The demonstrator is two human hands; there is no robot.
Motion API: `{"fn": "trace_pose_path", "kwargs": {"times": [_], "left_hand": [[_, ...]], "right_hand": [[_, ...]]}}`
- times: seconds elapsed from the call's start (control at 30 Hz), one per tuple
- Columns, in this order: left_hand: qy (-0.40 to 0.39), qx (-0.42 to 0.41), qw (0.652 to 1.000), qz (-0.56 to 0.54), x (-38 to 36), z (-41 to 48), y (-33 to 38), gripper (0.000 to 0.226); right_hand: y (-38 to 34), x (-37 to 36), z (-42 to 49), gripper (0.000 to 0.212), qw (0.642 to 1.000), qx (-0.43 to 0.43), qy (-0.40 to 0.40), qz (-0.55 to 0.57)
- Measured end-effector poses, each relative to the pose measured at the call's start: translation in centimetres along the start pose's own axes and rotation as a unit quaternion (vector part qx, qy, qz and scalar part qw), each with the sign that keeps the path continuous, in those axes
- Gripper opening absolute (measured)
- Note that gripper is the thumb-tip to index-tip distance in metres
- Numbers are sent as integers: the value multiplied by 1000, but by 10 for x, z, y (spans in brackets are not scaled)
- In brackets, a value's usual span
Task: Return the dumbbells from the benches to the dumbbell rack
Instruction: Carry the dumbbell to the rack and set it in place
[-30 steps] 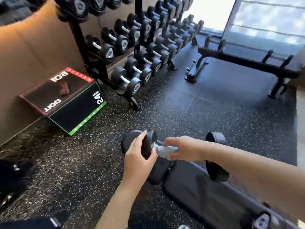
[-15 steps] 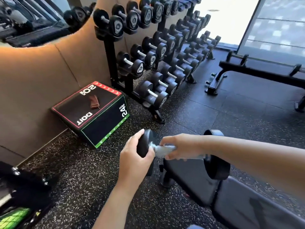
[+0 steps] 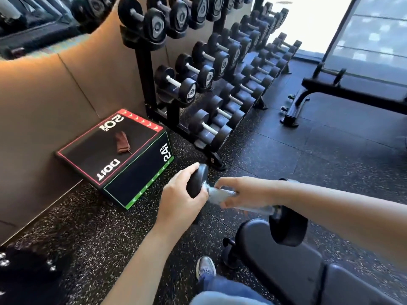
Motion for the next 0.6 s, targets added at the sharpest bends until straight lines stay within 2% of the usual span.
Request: {"fn": "trace_pose_path", "kwargs": {"times": [0.6], "left_hand": [[-146, -36, 988, -24, -42, 258, -60, 51]], "right_hand": [[103, 124, 154, 44, 989, -121, 0, 87]]}}
Point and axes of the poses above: each hand's wrist, its own z-axis towards the middle knuckle, its own x-axis out of the back of the hand, y = z × x, the point moved 6 cm from there along z, towards the middle knuckle, and after that the axes turned 15 degrees about -z, right-handed, at the moved point
